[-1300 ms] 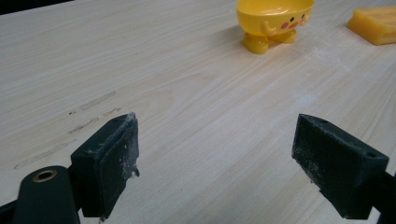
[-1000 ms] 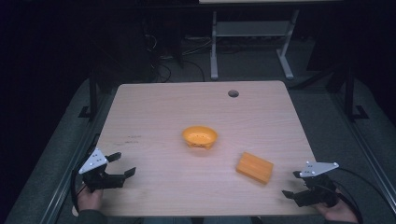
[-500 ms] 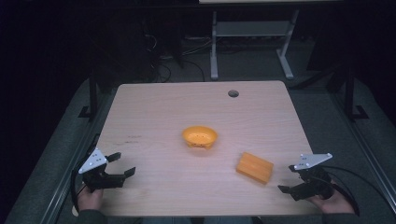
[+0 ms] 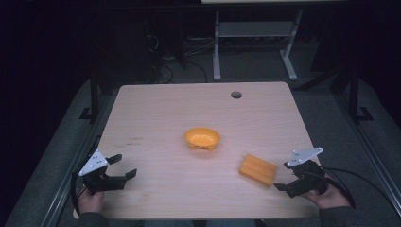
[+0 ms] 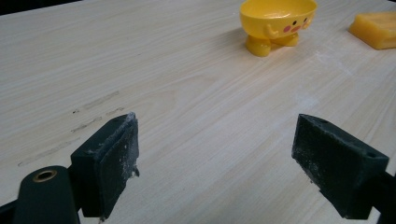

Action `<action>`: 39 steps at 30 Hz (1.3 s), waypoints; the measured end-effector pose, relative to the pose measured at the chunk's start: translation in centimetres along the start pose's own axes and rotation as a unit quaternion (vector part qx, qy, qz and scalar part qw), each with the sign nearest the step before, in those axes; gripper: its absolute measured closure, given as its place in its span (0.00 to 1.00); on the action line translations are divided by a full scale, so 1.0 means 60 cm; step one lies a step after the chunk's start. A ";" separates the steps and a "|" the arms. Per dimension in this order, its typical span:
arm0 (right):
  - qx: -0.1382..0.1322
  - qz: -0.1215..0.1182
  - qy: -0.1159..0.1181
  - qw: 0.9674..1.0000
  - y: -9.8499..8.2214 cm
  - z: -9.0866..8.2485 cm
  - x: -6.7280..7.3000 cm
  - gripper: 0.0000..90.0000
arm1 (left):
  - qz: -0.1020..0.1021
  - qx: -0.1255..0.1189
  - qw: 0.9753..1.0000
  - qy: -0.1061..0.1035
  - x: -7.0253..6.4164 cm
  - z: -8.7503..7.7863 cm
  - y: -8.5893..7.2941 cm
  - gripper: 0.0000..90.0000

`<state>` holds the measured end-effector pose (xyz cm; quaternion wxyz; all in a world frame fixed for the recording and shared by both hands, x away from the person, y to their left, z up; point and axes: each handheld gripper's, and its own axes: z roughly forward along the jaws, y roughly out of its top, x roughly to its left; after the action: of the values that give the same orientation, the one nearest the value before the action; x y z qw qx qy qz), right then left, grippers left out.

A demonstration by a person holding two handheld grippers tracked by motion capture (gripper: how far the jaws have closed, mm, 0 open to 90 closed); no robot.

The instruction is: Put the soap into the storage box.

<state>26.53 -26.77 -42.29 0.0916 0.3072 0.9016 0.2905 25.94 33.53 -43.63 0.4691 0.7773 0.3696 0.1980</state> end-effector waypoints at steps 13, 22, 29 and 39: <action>0.016 -0.029 0.001 0.999 0.050 0.010 0.004 0.16 | 0.002 0.000 1.000 -0.001 0.000 0.000 0.001 0.16; 0.032 -0.051 0.012 0.998 0.077 0.029 0.004 0.16 | 0.003 0.001 1.000 -0.002 0.000 -0.001 0.001 0.16; 0.044 -0.063 0.018 0.997 0.086 0.050 0.003 0.16 | 0.003 0.002 1.000 -0.001 0.000 -0.001 0.001 0.16; 0.057 -0.062 0.021 0.996 0.096 0.069 -0.002 0.16 | 0.002 0.001 1.000 -0.002 0.000 0.000 0.001 0.16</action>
<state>30.96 -21.19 -42.33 0.0732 0.2494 0.9357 0.2385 25.93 33.53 -43.58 0.4688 0.7789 0.3670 0.1969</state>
